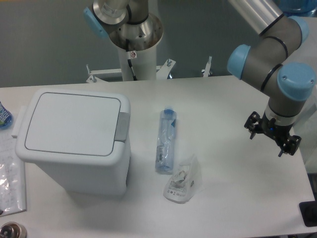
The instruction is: Open the trash can
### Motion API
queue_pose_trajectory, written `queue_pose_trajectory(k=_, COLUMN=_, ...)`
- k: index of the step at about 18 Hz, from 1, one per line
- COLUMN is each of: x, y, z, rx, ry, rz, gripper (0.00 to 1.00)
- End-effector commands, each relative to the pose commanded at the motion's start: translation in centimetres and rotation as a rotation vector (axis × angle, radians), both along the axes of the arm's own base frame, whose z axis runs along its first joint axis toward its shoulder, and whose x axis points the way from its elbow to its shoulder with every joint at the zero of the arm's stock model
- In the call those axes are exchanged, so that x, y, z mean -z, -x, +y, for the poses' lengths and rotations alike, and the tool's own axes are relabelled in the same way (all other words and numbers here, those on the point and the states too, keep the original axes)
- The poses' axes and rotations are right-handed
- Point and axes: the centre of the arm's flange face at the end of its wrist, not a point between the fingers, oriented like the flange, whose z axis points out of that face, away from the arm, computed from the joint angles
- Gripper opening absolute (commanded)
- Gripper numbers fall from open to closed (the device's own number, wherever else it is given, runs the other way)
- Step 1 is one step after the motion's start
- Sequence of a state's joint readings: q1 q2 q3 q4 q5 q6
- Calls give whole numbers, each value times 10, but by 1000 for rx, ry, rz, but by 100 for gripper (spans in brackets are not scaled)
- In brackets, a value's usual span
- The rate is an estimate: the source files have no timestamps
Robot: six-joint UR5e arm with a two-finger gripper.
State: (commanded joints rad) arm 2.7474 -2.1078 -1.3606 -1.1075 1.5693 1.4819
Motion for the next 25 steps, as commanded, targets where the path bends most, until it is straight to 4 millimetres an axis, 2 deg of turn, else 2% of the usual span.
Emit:
queue_pose_trajectory(k=3, x=-1, y=-12, z=12, rx=-66, ry=-9, rz=-9, gripper=100)
queue_pose_trajectory(k=10, x=-3, y=-47, z=60, rx=-253, ry=-84, rz=-49, gripper=100)
queue_pose_trajectory(k=14, x=-23, y=-54, z=76, rx=-433, ry=-245, rz=-145, gripper=100)
queue_pose_trajectory(k=19, x=-30, y=-66, z=83, rx=-420, ry=-312, rz=-219, gripper=100)
queue_pose_trajectory(k=20, x=-34, y=-77, z=92, rx=-403, ry=-317, rz=-226, gripper=100)
queue_pose_trajectory(k=25, x=-57, y=-115, z=103, rx=-392, ry=-390, rz=-288, gripper=100)
